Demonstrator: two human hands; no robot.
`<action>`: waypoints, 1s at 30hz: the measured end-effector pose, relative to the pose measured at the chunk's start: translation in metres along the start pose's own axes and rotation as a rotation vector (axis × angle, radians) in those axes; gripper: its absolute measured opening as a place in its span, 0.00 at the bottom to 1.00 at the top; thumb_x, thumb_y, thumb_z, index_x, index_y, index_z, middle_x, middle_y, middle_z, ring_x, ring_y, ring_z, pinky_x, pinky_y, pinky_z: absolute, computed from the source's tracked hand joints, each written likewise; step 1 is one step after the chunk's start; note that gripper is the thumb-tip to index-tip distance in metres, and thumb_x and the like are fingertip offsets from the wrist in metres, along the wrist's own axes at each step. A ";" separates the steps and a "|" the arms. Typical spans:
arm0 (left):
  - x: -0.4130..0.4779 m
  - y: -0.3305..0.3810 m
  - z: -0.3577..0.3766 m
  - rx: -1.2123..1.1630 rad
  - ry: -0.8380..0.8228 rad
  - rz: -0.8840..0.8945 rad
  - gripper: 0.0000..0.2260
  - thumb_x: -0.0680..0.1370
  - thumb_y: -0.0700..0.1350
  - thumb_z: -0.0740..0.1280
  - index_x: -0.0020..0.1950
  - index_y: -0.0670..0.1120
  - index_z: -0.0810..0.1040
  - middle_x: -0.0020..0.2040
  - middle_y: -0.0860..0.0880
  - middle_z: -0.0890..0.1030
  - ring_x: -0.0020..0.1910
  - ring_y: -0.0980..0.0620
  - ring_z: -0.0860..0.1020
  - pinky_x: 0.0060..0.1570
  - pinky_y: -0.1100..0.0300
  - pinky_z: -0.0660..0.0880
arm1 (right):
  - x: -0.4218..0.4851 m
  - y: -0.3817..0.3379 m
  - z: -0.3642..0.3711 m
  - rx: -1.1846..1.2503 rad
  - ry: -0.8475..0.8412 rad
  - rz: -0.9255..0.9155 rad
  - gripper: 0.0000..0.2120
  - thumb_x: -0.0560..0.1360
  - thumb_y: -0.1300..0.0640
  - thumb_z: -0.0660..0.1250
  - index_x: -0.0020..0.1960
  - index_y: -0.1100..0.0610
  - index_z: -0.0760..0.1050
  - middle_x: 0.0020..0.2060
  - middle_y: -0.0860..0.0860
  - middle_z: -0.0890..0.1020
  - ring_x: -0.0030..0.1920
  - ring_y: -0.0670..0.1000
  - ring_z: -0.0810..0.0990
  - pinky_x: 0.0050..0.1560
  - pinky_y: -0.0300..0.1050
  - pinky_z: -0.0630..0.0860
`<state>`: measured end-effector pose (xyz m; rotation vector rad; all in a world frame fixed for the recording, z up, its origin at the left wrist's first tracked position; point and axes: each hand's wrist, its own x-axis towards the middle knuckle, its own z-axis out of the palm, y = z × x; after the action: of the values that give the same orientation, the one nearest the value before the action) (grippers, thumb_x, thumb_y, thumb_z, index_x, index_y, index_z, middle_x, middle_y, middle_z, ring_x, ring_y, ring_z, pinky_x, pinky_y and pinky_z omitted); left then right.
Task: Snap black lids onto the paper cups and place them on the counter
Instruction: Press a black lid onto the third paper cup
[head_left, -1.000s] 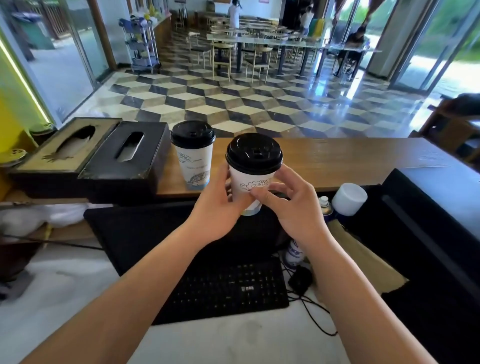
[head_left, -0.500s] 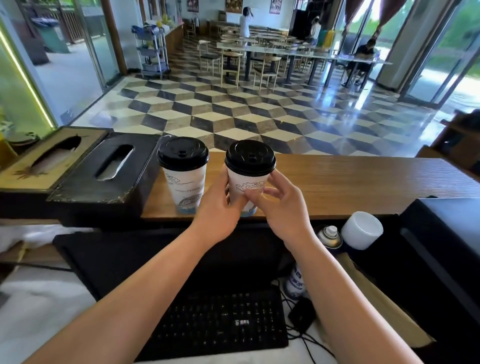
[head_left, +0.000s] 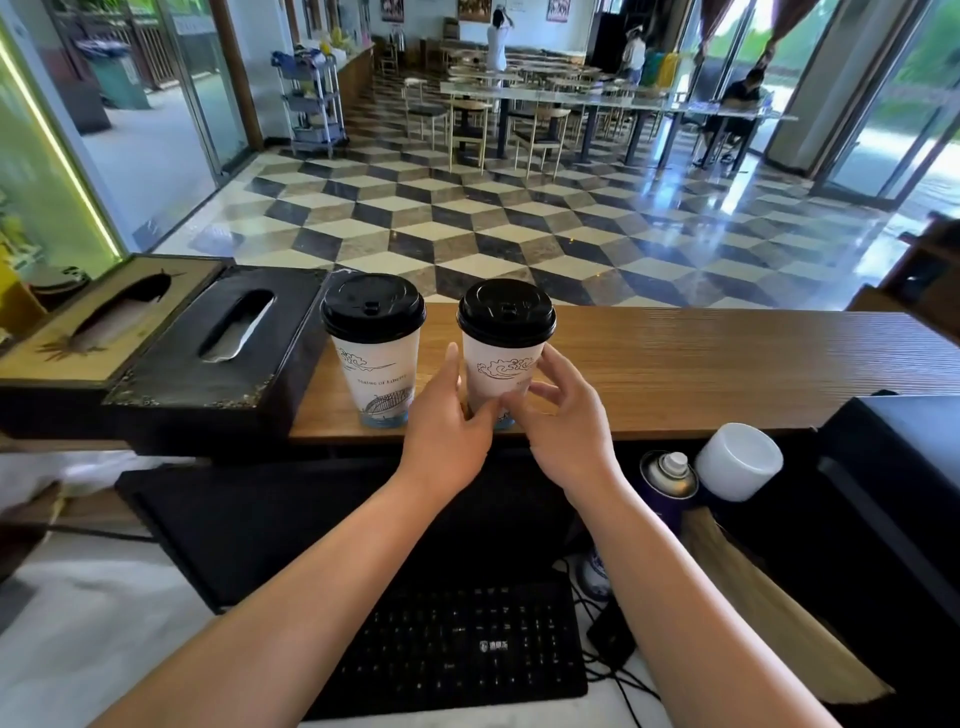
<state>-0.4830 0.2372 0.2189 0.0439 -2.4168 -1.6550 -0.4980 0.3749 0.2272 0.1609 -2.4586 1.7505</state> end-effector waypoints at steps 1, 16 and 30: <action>-0.004 0.003 -0.002 0.002 0.021 -0.047 0.37 0.77 0.44 0.72 0.82 0.48 0.56 0.69 0.54 0.77 0.68 0.56 0.75 0.69 0.54 0.72 | -0.002 -0.002 0.000 -0.009 0.010 0.023 0.33 0.76 0.56 0.74 0.77 0.44 0.66 0.69 0.39 0.76 0.64 0.44 0.77 0.59 0.45 0.78; -0.189 -0.039 -0.058 -0.020 -0.054 -0.139 0.16 0.76 0.36 0.71 0.57 0.54 0.79 0.52 0.56 0.83 0.51 0.57 0.83 0.49 0.63 0.80 | -0.201 0.043 0.002 0.002 -0.139 0.261 0.16 0.78 0.69 0.65 0.53 0.48 0.80 0.46 0.46 0.84 0.44 0.52 0.84 0.45 0.50 0.84; -0.346 -0.156 -0.075 0.070 -0.319 -0.575 0.25 0.74 0.29 0.68 0.66 0.51 0.75 0.63 0.49 0.78 0.49 0.50 0.81 0.44 0.66 0.76 | -0.352 0.116 0.026 -0.088 -0.428 0.715 0.19 0.77 0.54 0.72 0.66 0.45 0.75 0.59 0.43 0.79 0.52 0.49 0.83 0.57 0.52 0.81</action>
<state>-0.1450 0.1607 0.0464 0.5785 -2.8934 -1.9173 -0.1694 0.3944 0.0545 -0.4598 -3.1714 2.0012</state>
